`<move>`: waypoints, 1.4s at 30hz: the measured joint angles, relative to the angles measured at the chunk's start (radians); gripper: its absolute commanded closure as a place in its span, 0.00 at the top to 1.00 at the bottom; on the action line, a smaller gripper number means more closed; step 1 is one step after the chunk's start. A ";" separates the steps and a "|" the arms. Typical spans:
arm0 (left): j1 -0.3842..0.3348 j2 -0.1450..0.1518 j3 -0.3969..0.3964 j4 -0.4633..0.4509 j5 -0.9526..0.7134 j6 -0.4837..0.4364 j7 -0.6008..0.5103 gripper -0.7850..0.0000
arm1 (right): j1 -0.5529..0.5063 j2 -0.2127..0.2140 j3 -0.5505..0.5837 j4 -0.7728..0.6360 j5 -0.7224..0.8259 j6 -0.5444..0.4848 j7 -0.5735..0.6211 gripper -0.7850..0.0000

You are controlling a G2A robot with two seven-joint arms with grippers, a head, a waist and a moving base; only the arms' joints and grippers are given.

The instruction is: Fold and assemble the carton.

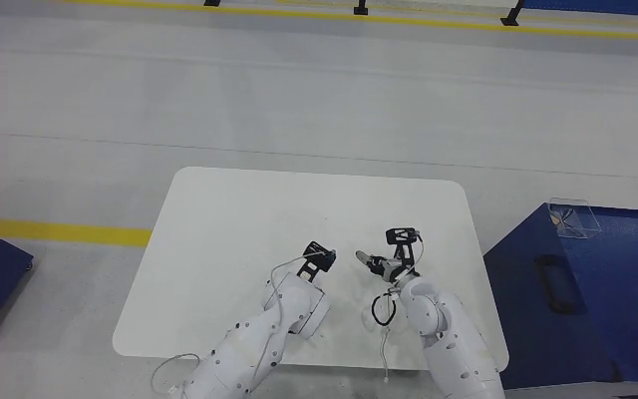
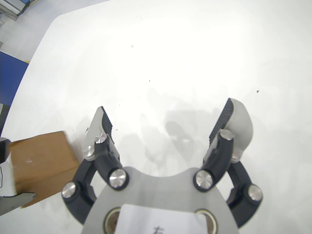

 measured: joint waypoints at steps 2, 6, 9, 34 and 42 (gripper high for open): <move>0.002 -0.003 -0.002 -0.020 0.001 0.004 0.036 1.00 | 0.002 0.000 -0.005 0.006 -0.001 0.006 -0.004 1.00; 0.046 0.006 -0.032 -0.162 0.050 -0.004 0.121 1.00 | 0.001 0.001 -0.009 0.009 0.000 0.012 -0.004 1.00; 0.133 0.023 -0.081 -0.328 0.078 -0.015 0.276 0.07 | -0.002 0.003 -0.008 0.003 0.002 0.016 -0.004 1.00; 0.390 0.079 -0.245 -0.061 0.106 -0.246 1.005 0.00 | -0.007 0.004 -0.023 -0.011 -0.001 0.017 0.005 1.00; 0.387 0.072 -0.236 -0.071 0.087 -0.206 1.070 0.00 | -0.007 0.004 -0.023 -0.011 -0.001 0.017 0.005 1.00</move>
